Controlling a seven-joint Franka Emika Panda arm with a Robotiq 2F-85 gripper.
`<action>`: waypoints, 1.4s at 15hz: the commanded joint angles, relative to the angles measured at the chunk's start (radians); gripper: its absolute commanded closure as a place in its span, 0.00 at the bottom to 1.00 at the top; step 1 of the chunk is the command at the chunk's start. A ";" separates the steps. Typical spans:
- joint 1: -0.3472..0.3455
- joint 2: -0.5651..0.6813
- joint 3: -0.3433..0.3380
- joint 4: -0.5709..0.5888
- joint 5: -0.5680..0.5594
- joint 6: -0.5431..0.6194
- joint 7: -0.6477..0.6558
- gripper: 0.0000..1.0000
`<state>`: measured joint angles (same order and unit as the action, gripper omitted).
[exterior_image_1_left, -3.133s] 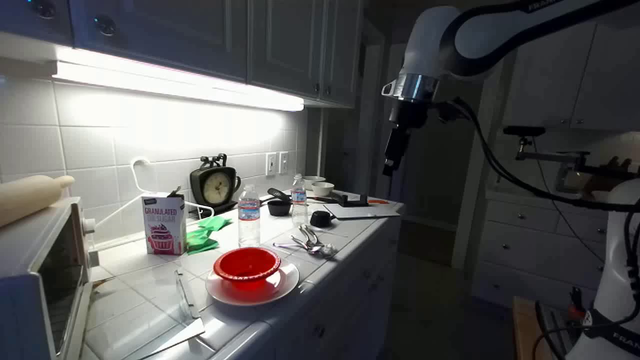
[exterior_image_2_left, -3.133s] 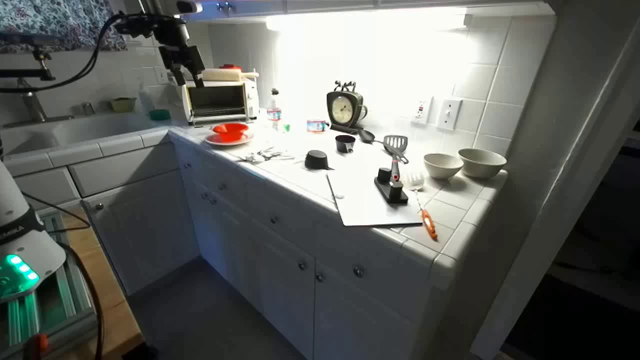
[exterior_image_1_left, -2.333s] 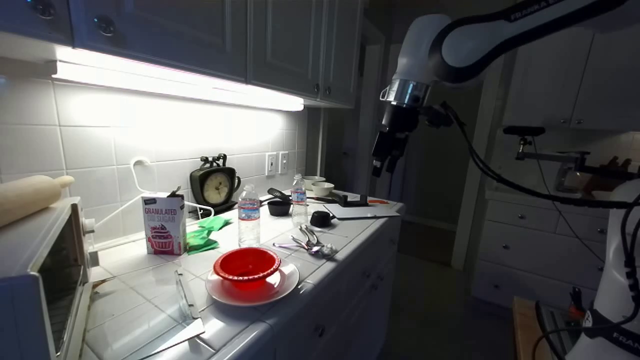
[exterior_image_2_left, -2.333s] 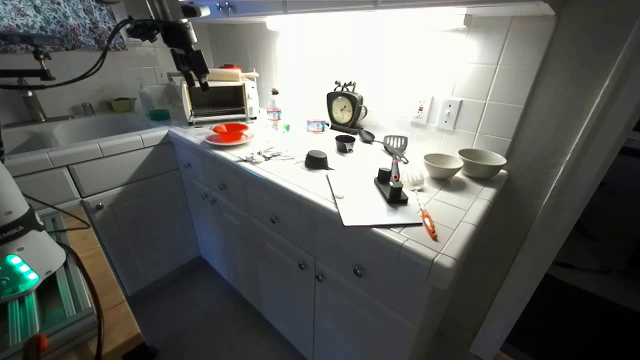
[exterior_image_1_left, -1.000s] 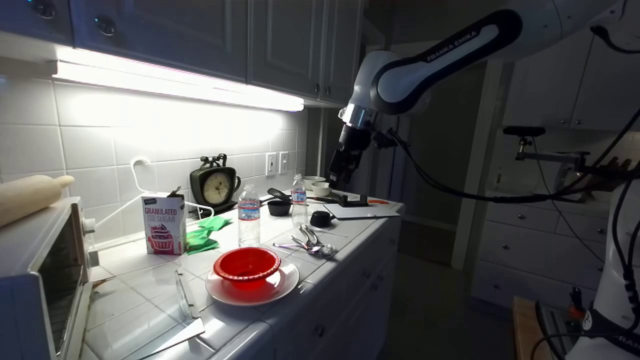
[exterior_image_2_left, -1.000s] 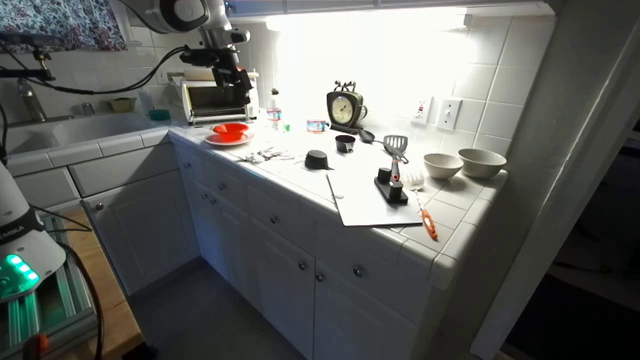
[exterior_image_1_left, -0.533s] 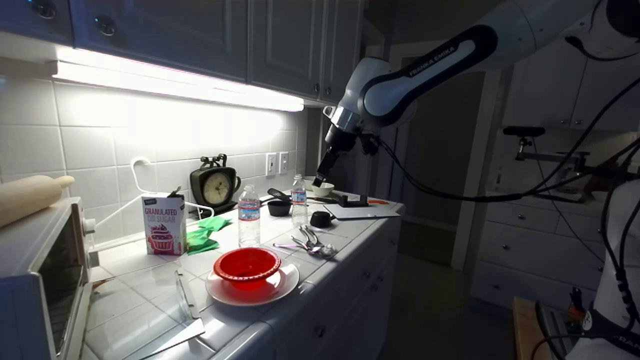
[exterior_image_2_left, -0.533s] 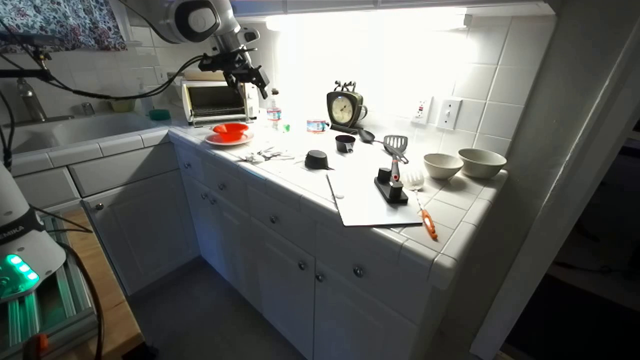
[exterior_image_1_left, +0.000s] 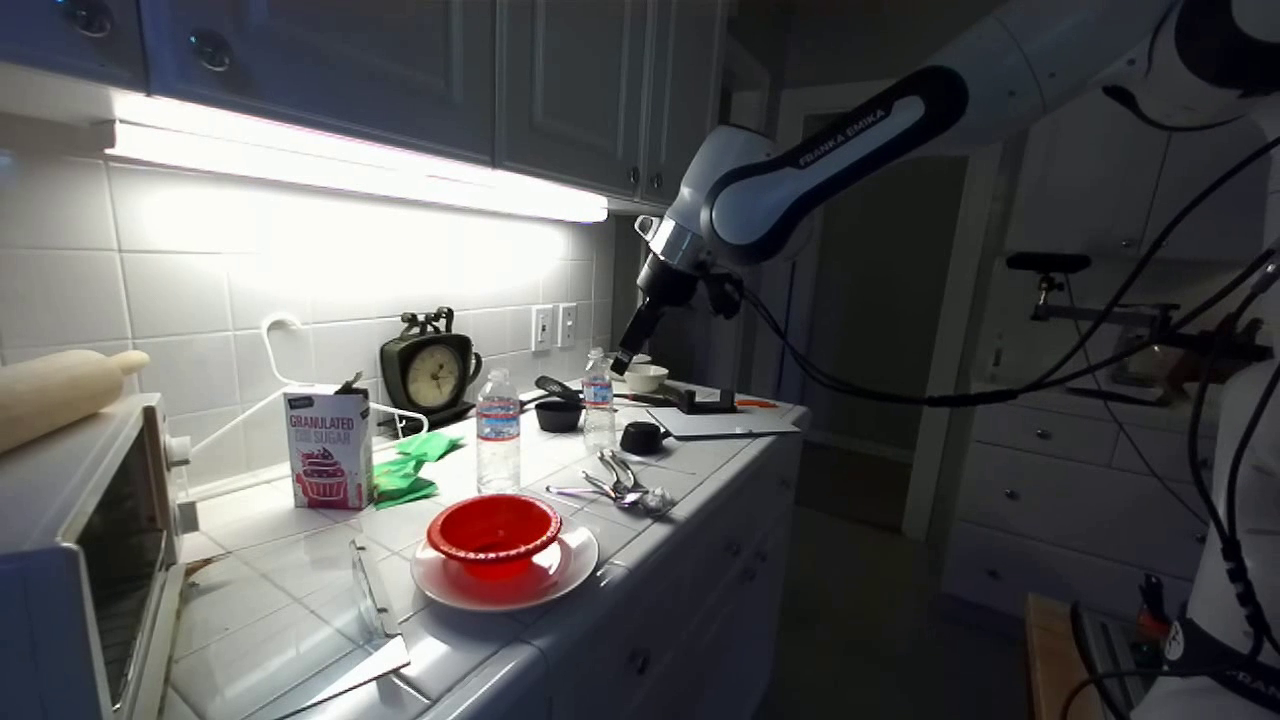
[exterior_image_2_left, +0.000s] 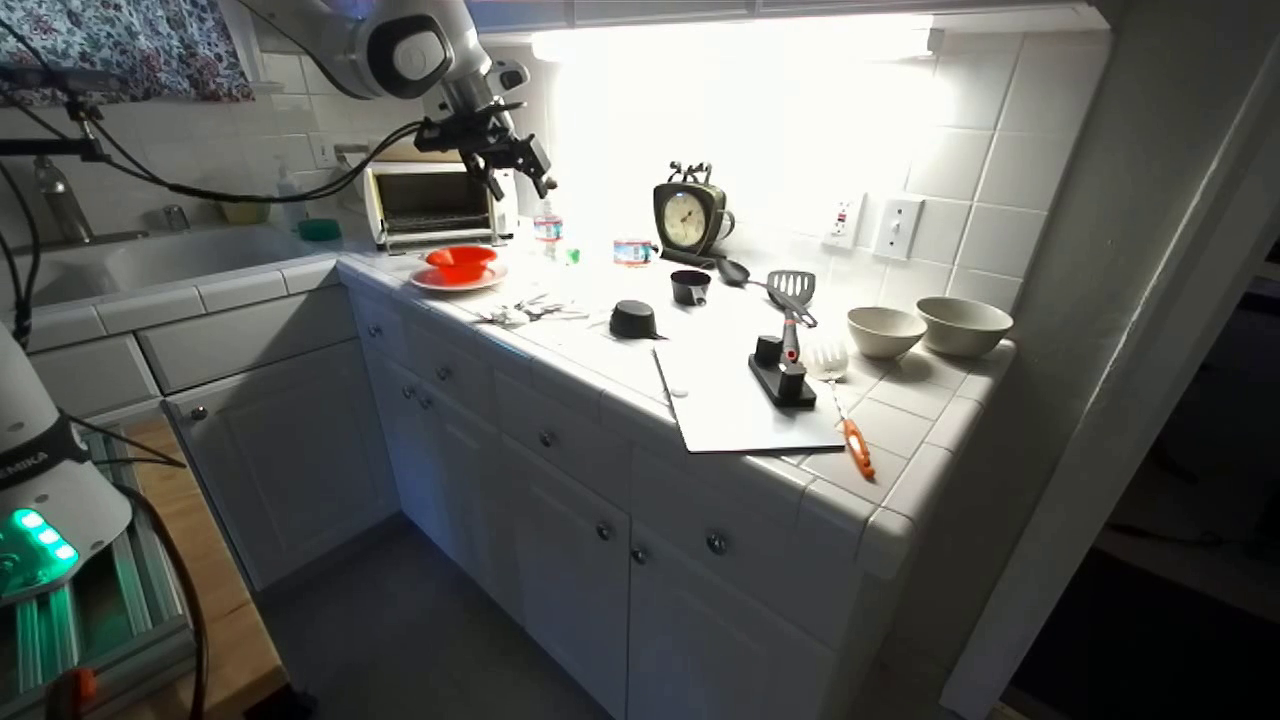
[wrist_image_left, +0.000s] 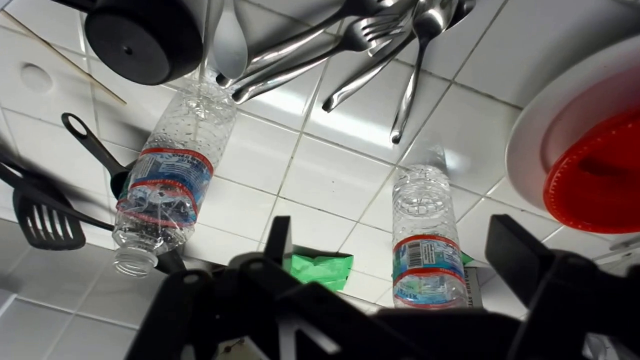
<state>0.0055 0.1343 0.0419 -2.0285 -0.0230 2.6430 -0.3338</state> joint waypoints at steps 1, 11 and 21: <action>-0.007 0.057 0.020 0.033 0.007 0.060 -0.097 0.00; -0.046 0.231 0.111 0.173 0.068 0.232 -0.291 0.00; -0.190 0.392 0.330 0.328 0.234 0.223 -0.442 0.00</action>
<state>-0.1374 0.4694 0.3046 -1.7710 0.1634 2.8815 -0.7076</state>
